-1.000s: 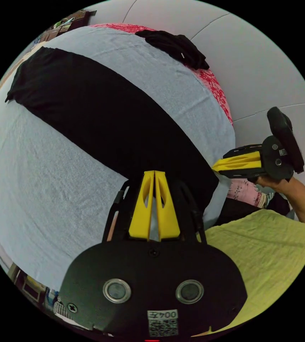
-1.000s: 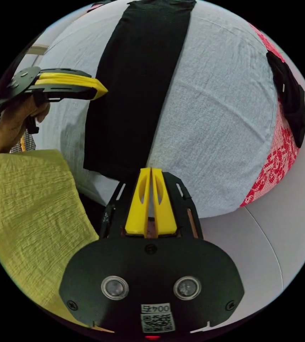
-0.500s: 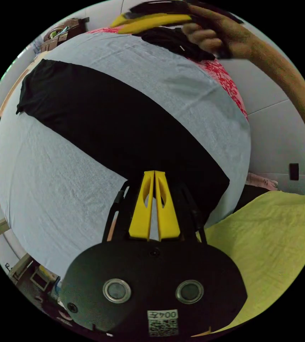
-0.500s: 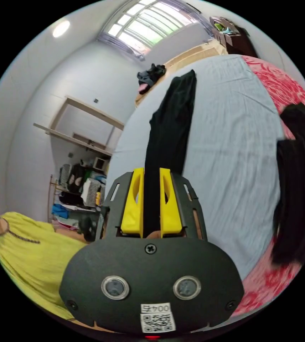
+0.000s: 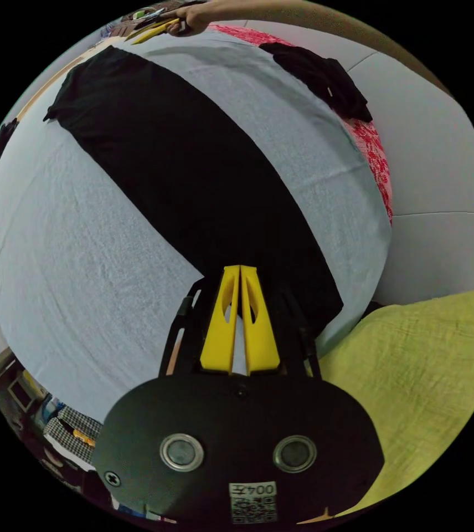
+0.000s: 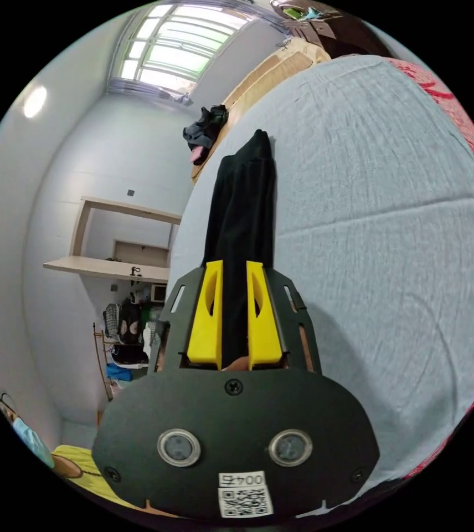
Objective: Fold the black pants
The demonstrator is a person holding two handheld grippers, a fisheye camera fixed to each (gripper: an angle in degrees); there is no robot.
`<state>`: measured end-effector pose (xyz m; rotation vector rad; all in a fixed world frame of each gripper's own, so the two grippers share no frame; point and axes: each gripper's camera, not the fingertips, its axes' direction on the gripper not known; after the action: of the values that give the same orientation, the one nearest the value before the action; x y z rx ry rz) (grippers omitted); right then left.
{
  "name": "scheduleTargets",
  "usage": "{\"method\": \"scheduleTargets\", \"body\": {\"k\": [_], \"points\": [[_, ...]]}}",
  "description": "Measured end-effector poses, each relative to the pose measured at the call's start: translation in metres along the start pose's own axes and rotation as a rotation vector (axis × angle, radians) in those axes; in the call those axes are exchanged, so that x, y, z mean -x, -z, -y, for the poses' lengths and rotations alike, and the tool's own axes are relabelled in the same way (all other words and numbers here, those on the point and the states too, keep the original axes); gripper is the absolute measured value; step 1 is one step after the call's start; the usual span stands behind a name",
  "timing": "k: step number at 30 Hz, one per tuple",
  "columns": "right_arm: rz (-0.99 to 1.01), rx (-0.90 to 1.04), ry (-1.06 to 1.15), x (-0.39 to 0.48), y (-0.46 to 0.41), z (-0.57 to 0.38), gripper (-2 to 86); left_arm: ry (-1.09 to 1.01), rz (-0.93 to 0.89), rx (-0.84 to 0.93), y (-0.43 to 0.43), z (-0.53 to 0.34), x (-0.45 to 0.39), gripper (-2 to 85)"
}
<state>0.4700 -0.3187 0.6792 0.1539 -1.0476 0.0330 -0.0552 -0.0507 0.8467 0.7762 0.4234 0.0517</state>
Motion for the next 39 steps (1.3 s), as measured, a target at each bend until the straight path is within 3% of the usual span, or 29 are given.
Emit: {"method": "scheduleTargets", "body": {"k": [9,13,17,20,27,31,35,39], "points": [[-0.146,0.066,0.023,0.002,-0.035,0.038,6.7,0.024,0.01,-0.015,-0.002,-0.001,-0.002,0.0],[-0.191,0.089,0.046,0.013,-0.05,0.038,1.3,0.035,0.011,-0.019,-0.001,-0.003,-0.002,0.0],[-0.38,0.03,0.115,0.037,-0.049,0.031,0.0,0.055,-0.021,-0.032,-0.001,-0.009,0.001,0.0],[-0.379,0.084,0.113,0.04,-0.06,0.024,0.5,0.059,-0.032,-0.034,0.0,-0.012,0.002,0.1],[-0.418,0.001,0.171,0.082,-0.052,-0.021,5.9,0.051,-0.017,-0.034,0.004,-0.024,-0.003,0.1],[-0.385,0.011,0.344,0.132,-0.047,-0.103,2.6,0.056,-0.023,-0.036,0.006,-0.033,-0.003,0.1],[-0.449,0.175,0.512,0.177,-0.056,-0.239,-0.2,0.036,0.003,-0.033,0.01,-0.043,-0.008,0.1],[-0.503,0.322,0.53,0.195,-0.055,-0.371,-0.6,-0.041,0.092,-0.024,0.014,-0.054,-0.021,0.1]]}}
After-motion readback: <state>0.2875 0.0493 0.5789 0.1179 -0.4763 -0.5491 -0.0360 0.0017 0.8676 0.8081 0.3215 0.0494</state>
